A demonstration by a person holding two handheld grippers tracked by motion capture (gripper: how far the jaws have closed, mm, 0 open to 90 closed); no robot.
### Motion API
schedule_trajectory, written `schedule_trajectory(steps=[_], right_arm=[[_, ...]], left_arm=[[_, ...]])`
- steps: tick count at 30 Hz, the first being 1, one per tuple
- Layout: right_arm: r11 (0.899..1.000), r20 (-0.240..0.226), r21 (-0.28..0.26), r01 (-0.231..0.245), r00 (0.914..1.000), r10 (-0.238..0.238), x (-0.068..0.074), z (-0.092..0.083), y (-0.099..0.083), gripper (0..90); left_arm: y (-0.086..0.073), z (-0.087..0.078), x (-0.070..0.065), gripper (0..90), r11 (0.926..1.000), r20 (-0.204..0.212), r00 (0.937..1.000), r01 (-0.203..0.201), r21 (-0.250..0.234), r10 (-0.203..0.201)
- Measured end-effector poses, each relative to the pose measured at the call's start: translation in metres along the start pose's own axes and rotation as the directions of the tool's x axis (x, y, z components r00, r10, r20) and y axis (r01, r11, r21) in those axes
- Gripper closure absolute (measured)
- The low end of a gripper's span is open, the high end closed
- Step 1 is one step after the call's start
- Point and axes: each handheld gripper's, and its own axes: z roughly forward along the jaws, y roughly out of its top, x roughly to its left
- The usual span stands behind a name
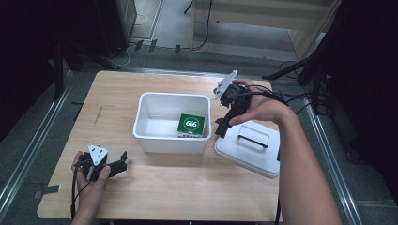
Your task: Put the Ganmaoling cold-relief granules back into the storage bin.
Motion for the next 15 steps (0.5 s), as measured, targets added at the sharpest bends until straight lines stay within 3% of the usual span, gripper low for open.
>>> schedule_trajectory(steps=[15], right_arm=[[0.999, 0.021, 0.036, -0.04, 0.999, 0.04, 0.008, -0.006, -0.043, 16.5]], left_arm=[[0.0, 0.0, 0.0, 6.7, 1.0, -0.001, 1.0, 0.001, 0.002, -0.001]])
